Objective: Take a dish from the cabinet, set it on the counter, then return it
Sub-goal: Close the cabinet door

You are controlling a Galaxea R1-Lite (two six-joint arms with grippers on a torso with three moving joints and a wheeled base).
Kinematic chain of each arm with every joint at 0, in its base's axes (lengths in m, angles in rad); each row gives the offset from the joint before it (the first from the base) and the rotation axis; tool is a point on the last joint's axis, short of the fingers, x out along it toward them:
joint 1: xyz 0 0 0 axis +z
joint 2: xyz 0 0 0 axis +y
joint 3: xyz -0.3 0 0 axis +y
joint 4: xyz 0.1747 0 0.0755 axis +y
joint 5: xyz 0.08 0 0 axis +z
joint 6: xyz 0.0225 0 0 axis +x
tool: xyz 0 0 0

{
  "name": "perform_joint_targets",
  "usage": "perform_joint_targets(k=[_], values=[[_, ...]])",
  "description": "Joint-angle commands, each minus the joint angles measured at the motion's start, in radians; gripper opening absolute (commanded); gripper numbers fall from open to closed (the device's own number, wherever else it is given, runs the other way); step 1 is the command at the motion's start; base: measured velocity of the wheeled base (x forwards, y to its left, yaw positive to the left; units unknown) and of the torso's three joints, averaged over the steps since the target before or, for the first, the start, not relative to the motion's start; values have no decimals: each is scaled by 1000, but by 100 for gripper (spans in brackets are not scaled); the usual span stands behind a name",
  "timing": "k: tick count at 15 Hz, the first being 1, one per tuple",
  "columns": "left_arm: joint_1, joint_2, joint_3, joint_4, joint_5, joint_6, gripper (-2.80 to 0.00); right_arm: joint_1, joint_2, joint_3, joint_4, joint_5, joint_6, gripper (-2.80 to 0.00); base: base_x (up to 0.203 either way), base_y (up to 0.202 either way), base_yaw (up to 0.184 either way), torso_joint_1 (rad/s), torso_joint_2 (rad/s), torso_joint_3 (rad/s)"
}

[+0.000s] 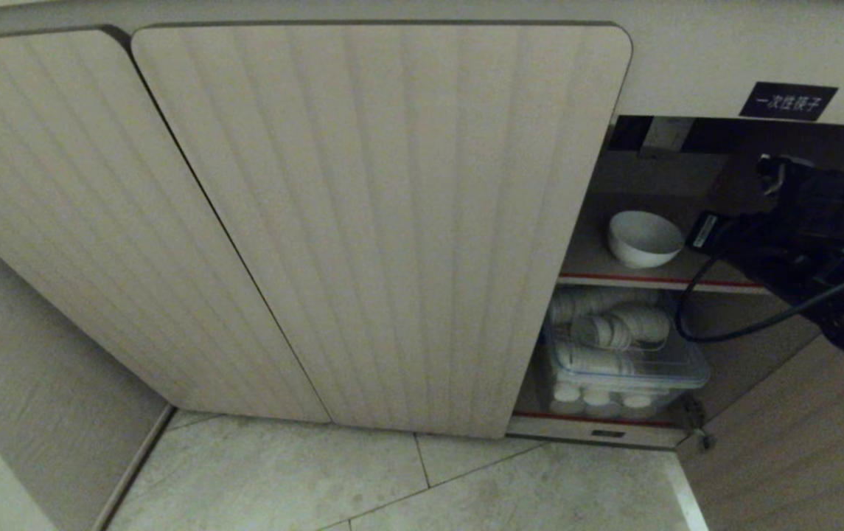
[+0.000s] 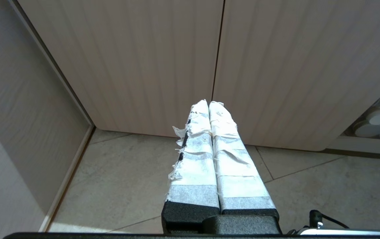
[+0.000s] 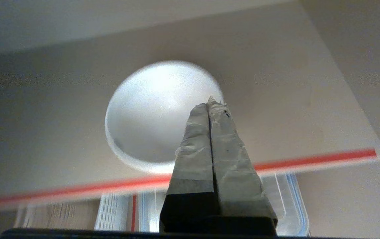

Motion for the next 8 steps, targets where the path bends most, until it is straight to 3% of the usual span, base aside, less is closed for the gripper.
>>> perform_joint_targets(k=[1, 8], values=[[0, 0, 0, 0, 2, -1, -280, 1, -55, 78, -37, 18, -8, -280, 0, 0, 0, 0, 0, 0], [0, 0, 0, 0, 0, -1, -280, -16, -129, 196, -50, 27, -10, -280, 0, 0, 0, 0, 0, 0]])
